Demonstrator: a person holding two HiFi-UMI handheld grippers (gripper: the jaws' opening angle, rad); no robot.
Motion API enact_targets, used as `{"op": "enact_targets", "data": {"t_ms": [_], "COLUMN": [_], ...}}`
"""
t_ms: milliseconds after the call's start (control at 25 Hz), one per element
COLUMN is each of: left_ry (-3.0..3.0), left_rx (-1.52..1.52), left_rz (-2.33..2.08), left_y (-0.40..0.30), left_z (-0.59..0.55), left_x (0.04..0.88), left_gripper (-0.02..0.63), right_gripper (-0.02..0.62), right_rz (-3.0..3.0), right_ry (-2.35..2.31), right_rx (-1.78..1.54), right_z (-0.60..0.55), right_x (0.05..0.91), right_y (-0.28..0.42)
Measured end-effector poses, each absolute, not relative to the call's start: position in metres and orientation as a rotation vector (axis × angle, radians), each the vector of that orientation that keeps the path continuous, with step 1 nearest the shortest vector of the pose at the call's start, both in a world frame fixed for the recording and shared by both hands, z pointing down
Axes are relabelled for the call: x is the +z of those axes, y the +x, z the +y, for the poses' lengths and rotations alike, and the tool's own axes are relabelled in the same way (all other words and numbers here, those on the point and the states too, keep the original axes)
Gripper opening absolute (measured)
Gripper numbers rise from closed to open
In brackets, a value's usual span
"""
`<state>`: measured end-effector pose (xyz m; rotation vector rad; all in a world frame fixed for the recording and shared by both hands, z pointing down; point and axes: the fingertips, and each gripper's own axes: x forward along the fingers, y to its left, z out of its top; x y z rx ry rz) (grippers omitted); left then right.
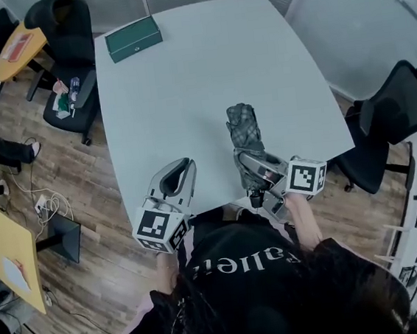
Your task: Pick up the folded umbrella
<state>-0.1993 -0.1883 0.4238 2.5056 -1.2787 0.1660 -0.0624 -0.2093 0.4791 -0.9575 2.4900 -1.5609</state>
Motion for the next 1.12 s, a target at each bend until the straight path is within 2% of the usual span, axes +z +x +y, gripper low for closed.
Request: {"op": "enact_targets", "data": {"t_ms": [560,1120], "left_ry": [2.490,2.444], "left_rx": [0.202,0.198], "left_rz": [-1.318,-1.405], "left_y": [-0.112,-0.076], "left_z": [-0.140,-0.081], "left_x": [0.418,0.426], "left_gripper": [0.049,0.049], "right_gripper": [0.210,0.210], "right_rz": [2.572,2.619], "right_ry": [-0.867,-0.771], "right_rx": [-1.601,-1.616], "right_z": [-0.155,-0.100], "right_x": [0.477,0.485], "right_y": [0.003,0.038]}}
